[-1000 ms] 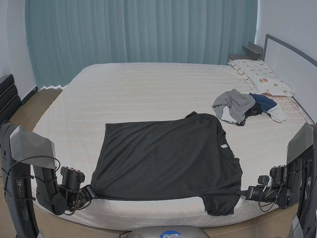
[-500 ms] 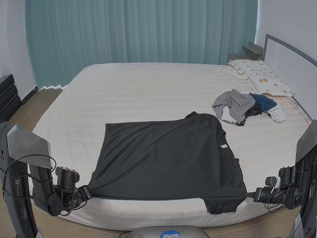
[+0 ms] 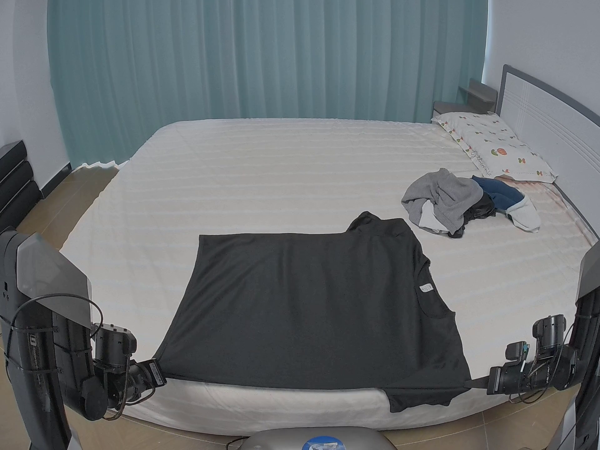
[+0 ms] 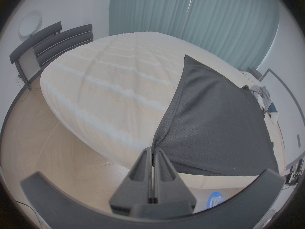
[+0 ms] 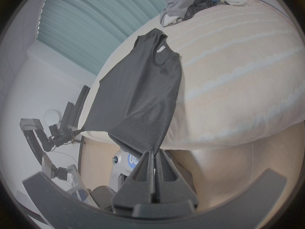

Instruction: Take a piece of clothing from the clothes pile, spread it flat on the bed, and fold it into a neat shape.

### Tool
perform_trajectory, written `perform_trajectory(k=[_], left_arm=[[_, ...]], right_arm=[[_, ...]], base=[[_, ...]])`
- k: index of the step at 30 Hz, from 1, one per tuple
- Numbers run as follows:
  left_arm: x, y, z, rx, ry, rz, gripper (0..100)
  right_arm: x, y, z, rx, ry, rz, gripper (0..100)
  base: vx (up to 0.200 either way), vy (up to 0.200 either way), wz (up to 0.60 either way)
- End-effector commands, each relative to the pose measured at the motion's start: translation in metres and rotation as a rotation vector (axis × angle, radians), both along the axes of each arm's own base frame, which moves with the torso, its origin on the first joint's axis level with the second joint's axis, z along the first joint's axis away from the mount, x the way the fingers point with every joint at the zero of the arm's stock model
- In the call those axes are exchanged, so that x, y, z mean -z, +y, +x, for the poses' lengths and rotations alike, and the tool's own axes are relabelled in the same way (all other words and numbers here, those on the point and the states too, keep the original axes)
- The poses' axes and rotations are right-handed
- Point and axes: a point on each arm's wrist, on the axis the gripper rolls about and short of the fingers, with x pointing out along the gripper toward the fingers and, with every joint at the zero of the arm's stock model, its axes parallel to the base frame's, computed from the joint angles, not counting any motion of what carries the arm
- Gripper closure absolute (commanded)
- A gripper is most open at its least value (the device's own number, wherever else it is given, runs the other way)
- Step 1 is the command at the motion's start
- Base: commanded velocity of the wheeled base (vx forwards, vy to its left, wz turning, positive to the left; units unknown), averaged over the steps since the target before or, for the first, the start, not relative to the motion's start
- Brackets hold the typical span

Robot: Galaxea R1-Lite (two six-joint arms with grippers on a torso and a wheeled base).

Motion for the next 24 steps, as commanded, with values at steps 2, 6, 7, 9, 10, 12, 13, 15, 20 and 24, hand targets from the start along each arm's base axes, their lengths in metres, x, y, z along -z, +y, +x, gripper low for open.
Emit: perform_trajectory(k=[2,6,7,9,10,12,13,15,20,24], left_arm=[[0.004,0.002,-0.011,0.019,0.057,0.024,100],[0.004,0.002,-0.012,0.024,0.070,0.029,100],[0.004,0.002,-0.012,0.024,0.070,0.029,100],[0.005,0.002,-0.014,0.029,0.090,0.033,100],[0.005,0.002,-0.017,0.034,0.115,0.036,100],[0.002,0.002,-0.019,0.046,0.133,0.044,100],[0.001,0.001,-0.020,0.053,0.139,0.046,100],[-0.003,0.001,-0.024,0.074,0.160,0.031,100],[-0.007,0.001,-0.030,0.114,0.206,0.034,100],[-0.007,0.001,-0.034,0.123,0.238,0.044,100]], right_arm=[[-0.016,0.000,-0.012,-0.055,-0.038,-0.045,100],[-0.016,-0.003,-0.015,-0.054,-0.022,-0.051,100],[-0.016,-0.003,-0.015,-0.054,-0.022,-0.051,100],[-0.017,-0.003,-0.017,-0.051,-0.015,-0.052,100],[-0.019,-0.003,-0.019,-0.050,-0.008,-0.057,100],[-0.019,-0.003,-0.021,-0.050,0.003,-0.056,100],[-0.020,-0.003,-0.021,-0.052,0.005,-0.055,100],[-0.020,-0.003,-0.023,-0.051,0.014,-0.055,100],[-0.020,-0.005,-0.025,-0.041,0.031,-0.051,100],[-0.024,-0.004,-0.033,-0.053,0.054,-0.055,100]], base=[[0.000,0.000,0.00],[0.000,0.000,0.00],[0.000,0.000,0.00],[0.000,0.000,0.00],[0.000,0.000,0.00],[0.000,0.000,0.00],[0.000,0.000,0.00],[0.000,0.000,0.00],[0.000,0.000,0.00],[0.000,0.000,0.00]])
